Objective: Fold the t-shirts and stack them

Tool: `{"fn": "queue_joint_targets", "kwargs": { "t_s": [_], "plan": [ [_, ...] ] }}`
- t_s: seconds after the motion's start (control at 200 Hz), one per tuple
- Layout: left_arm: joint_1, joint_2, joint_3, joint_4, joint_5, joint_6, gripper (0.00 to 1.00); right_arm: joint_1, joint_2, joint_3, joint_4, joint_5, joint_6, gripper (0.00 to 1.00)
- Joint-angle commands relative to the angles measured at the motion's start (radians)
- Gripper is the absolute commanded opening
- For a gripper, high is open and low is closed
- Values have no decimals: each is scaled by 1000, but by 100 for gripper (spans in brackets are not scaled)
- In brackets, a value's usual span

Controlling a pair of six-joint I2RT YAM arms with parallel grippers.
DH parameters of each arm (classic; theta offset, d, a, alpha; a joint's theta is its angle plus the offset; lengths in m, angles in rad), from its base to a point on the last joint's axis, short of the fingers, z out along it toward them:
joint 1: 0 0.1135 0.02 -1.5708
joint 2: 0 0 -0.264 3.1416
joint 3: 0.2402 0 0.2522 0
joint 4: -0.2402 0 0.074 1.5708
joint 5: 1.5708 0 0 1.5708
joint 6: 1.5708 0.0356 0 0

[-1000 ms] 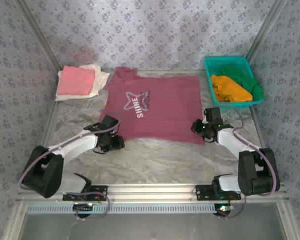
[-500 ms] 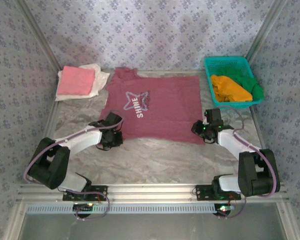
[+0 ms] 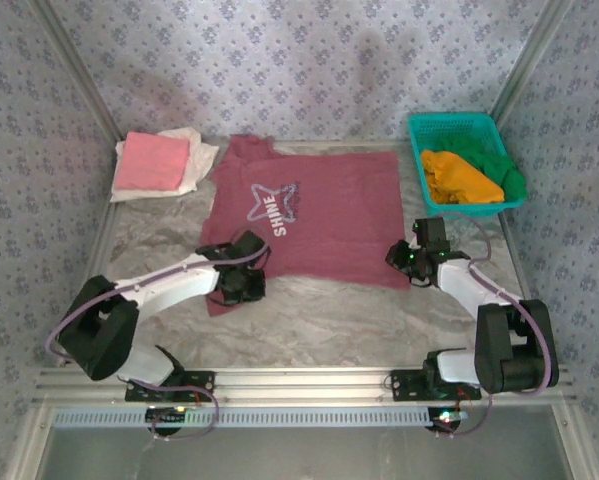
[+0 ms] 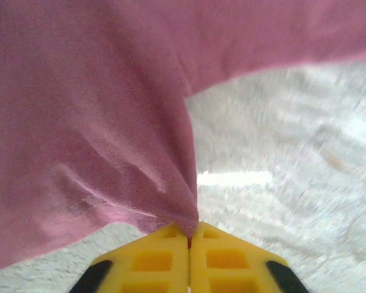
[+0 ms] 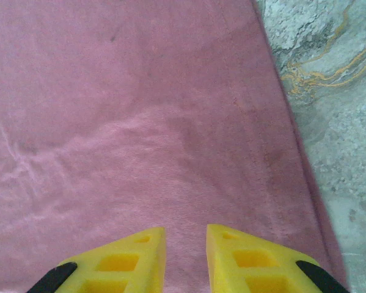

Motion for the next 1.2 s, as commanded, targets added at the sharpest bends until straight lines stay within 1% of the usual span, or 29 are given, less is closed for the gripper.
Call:
{"fn": "queue_joint_targets", "kwargs": {
  "t_s": [0.0,0.025,0.08,0.14,0.17,0.255,0.33,0.395,0.48,0.54,0.595,0.75,0.844,0.959,1.019,1.104,1.159,1.194],
  "plan": [
    [-63,13,15,-98,-8,-59,38,-11,-9,6,-23,-15,-6,27],
    [-75,4,30,-123,-28,-55,41,-13,-7,8,-25,-15,-9,27],
    [-82,-38,58,-176,-77,-50,43,-16,-7,14,-31,-17,-16,27],
    [-70,-106,71,-224,-141,-54,55,-22,-6,17,-39,-18,-22,28],
    [-53,-144,63,-232,-155,-57,57,-25,-7,17,-40,-20,-23,28],
    [42,-263,1,-219,-129,-85,55,-31,-8,18,-42,-28,-27,28],
    [124,-376,-100,-202,-109,-131,55,-31,-8,18,-48,-32,-28,28],
    [215,-472,-186,-199,-76,-155,55,-33,-10,18,-53,-31,-30,28],
    [306,-547,-271,-192,-32,-158,56,-33,-6,18,-51,-31,-31,29],
    [354,-546,-305,-192,1,-150,56,-31,-2,15,-39,-50,-39,29],
    [371,-533,-330,-172,24,-138,56,-21,-2,13,-28,-67,-55,30],
    [380,-496,-366,-52,52,-118,56,-6,-21,-14,-3,-69,-78,32],
    [388,-434,-376,34,77,-106,56,-6,-29,-22,13,-83,-81,33],
    [388,-359,-360,68,89,-92,51,0,-33,-15,4,-80,-88,33],
    [388,-340,-351,60,71,-83,51,-1,-39,-15,0,-77,-91,33],
    [394,-332,-354,68,49,-66,48,0,-42,-22,4,-78,-93,33],
    [399,-329,-357,81,44,-57,42,-1,-42,-24,3,-80,-92,33],
    [400,-327,-360,92,40,-55,40,0,-42,-25,5,-80,-91,33]
  ]
}}
